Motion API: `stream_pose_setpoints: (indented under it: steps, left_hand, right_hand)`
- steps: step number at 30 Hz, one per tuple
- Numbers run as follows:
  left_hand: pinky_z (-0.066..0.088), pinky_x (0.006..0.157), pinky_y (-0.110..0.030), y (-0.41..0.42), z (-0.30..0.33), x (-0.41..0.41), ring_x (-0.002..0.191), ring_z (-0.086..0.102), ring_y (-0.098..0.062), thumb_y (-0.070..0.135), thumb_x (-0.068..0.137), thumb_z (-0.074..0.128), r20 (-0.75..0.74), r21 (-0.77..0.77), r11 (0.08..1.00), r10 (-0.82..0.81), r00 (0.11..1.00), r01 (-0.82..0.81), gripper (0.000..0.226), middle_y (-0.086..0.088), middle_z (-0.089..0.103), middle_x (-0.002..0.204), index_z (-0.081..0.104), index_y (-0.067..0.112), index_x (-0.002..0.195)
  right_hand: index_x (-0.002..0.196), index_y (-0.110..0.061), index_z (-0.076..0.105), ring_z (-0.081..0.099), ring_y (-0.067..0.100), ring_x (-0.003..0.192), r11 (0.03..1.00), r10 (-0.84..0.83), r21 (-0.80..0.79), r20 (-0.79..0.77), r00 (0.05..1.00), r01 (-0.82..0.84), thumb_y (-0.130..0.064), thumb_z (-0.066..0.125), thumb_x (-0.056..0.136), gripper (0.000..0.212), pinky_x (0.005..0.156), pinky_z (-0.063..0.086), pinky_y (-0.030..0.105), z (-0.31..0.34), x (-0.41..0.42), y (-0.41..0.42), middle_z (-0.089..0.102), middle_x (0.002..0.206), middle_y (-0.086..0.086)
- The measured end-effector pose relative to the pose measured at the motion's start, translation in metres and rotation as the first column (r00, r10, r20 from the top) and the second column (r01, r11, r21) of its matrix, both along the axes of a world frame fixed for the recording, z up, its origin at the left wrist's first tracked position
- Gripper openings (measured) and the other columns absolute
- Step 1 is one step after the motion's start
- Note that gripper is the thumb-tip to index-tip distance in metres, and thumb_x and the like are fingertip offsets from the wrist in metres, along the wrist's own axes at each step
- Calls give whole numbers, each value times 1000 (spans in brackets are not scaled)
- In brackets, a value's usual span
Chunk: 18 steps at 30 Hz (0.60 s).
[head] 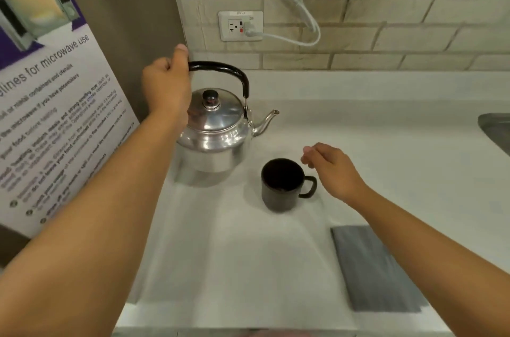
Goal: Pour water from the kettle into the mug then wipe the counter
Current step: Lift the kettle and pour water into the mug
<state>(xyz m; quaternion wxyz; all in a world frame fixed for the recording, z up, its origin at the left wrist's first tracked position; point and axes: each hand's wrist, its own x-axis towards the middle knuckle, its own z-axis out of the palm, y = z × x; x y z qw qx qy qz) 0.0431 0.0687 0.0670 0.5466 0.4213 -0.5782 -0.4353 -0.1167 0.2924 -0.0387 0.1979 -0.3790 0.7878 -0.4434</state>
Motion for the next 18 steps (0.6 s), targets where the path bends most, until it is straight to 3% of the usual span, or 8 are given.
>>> stream_pose_setpoints:
  steps: [5,8,10,14,18]
  left_hand:
    - [24,38,-17,31,4,13,38,26,-5,42,85,59,28,-11,1000,-5,1000,5,52,12,25,32,29,23,48]
    - [22,39,-21,43,5,22,39,24,-7,43,84,59,53,-12,1000,7,999,-7,52,10,23,35,27,24,47]
    - [21,40,-23,50,6,25,41,21,-9,44,84,58,78,-21,1000,13,997,-11,52,9,22,43,26,22,48]
    - [20,40,-21,62,6,28,40,22,-9,41,84,58,109,-38,999,4,994,0,52,9,24,42,26,22,48]
    - [28,48,-23,70,3,27,44,26,-10,34,83,58,155,-87,996,3,988,11,46,5,29,46,31,20,49]
  right_hand:
    - [70,-19,58,59,3,71,997,-40,-64,97,994,46,-32,40,97,35,60,40,5,-30,13,14,64,74,-7]
    - [65,-15,51,55,1,60,995,-52,-81,107,993,61,-30,37,98,38,61,42,14,-41,20,13,58,65,-4]
    - [62,-17,45,53,-3,54,990,-84,-103,108,991,95,-28,35,98,38,55,40,12,-46,23,12,53,62,-3]
    - [64,-12,39,44,12,58,978,-143,-140,90,986,154,-24,34,97,35,54,37,20,-51,24,13,47,63,3]
    - [66,-10,42,42,16,60,984,-106,-139,40,994,111,-18,34,95,32,49,33,15,-50,21,15,45,64,7]
